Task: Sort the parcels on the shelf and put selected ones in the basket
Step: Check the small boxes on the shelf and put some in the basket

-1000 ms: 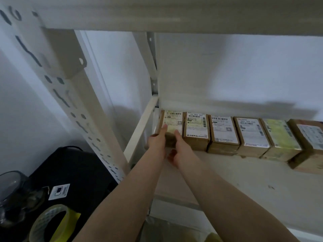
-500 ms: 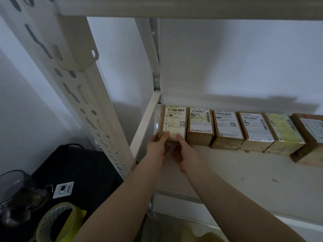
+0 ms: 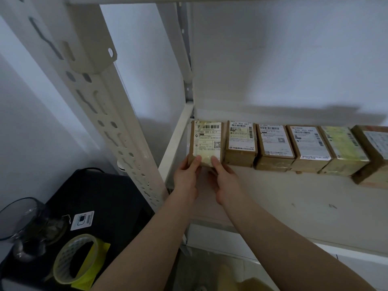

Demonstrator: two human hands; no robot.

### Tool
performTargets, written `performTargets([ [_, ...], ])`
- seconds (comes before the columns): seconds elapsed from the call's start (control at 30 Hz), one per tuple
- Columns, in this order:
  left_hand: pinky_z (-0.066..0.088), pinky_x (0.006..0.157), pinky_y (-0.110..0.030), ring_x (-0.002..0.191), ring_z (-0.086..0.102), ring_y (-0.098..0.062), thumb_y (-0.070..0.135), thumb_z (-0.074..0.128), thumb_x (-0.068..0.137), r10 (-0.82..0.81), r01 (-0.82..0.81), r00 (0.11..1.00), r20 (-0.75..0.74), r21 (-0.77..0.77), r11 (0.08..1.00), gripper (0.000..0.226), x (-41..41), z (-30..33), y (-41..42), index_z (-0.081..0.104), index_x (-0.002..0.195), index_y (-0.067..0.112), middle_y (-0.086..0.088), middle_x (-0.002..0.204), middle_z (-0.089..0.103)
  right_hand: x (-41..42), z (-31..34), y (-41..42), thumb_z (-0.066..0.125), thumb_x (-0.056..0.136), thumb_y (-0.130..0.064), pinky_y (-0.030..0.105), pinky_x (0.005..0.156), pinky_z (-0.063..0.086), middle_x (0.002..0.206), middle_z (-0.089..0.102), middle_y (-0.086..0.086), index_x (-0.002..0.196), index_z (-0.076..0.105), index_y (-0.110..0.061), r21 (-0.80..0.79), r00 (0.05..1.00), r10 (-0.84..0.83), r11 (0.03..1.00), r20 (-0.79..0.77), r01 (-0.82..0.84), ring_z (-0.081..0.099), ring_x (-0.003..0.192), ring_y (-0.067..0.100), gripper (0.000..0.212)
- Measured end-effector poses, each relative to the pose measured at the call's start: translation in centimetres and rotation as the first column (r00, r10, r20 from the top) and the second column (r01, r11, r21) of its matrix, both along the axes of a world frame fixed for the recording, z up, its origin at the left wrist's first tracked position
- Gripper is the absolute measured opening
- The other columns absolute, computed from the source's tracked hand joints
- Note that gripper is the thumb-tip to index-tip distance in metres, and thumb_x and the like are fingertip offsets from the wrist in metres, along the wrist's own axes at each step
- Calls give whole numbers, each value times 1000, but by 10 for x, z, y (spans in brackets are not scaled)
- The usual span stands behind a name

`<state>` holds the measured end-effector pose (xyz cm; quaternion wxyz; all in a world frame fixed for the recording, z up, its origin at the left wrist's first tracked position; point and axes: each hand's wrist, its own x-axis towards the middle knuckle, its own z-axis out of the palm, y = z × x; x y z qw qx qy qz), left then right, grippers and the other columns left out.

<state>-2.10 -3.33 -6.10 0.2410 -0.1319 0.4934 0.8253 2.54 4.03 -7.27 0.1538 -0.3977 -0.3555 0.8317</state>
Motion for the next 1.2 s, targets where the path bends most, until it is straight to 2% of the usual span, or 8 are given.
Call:
performTargets([
  [0.2, 57, 78, -17, 94, 69, -15, 5, 67, 87, 32, -32, 999, -7, 21, 999, 44, -1, 1, 0, 58, 130, 4, -14, 118, 69, 1, 6, -4, 75, 85, -26, 24, 74, 53, 123, 67, 9, 135, 56, -9, -29, 999, -32, 999, -12, 32, 64, 99, 15, 56],
  [0.3, 56, 77, -17, 91, 69, -13, 6, 68, 87, 36, -35, 999, -11, 15, 999, 43, -1, 3, 0, 60, 129, 5, -9, 108, 71, 0, 8, -3, 75, 85, -26, 25, 74, 54, 124, 67, 10, 135, 57, -9, -31, 999, -33, 999, -12, 32, 64, 101, 18, 55],
  [0.43, 56, 68, -14, 88, 69, -11, 5, 68, 87, 55, -55, 998, 0, 19, 998, 45, -2, 5, 1, 58, 130, 3, -13, 115, 70, 0, 12, -4, 74, 86, -26, 25, 70, 53, 124, 67, 11, 130, 60, -9, -32, 999, -34, 999, -11, 34, 64, 100, 20, 50],
  [0.7, 56, 76, -19, 84, 68, -11, 6, 70, 86, 87, -87, 996, 7, -7, 996, 47, -6, 9, 5, 57, 131, 2, -12, 111, 69, -7, 19, -4, 76, 84, -30, 27, 67, 52, 115, 68, 10, 121, 62, -9, -51, 998, -40, 998, 41, 42, 64, 102, 24, 44],
  [0.8, 56, 72, -24, 82, 68, -15, 8, 70, 86, 103, -101, 994, 33, -41, 994, 42, -11, 12, 11, 59, 126, 4, -12, 106, 70, -13, 22, -5, 75, 84, -33, 26, 65, 52, 100, 68, 6, 101, 64, -13, -59, 997, -37, 997, 71, 41, 62, 91, 21, 29],
  [0.97, 58, 77, -37, 95, 70, -29, 18, 75, 82, 87, -69, 991, 99, -167, 984, 44, -25, 7, 24, 60, 123, 8, -14, 112, 71, -27, 23, -4, 72, 87, -32, 29, 59, 50, 88, 67, 3, 114, 66, -5, -52, 990, -66, 996, 126, 73, 60, 71, 17, 39],
  [1.03, 58, 65, -34, 92, 71, -30, 19, 75, 82, 73, -50, 990, 120, -179, 983, 43, -28, 8, 28, 60, 121, 8, -14, 111, 71, -31, 23, -2, 72, 87, -33, 27, 51, 45, 80, 64, 4, 115, 66, -2, -30, 982, -96, 994, 163, 102, 56, 61, 16, 42],
  [1.2, 56, 57, -32, 85, 71, -29, 26, 78, 80, 31, -2, 992, 121, -229, 974, 46, -36, 10, 37, 61, 118, 7, -14, 107, 71, -35, 26, 2, 72, 86, -39, 28, 53, 45, 99, 70, 11, 115, 64, -3, 18, 970, -105, 994, 220, 103, 57, 62, 17, 47],
])
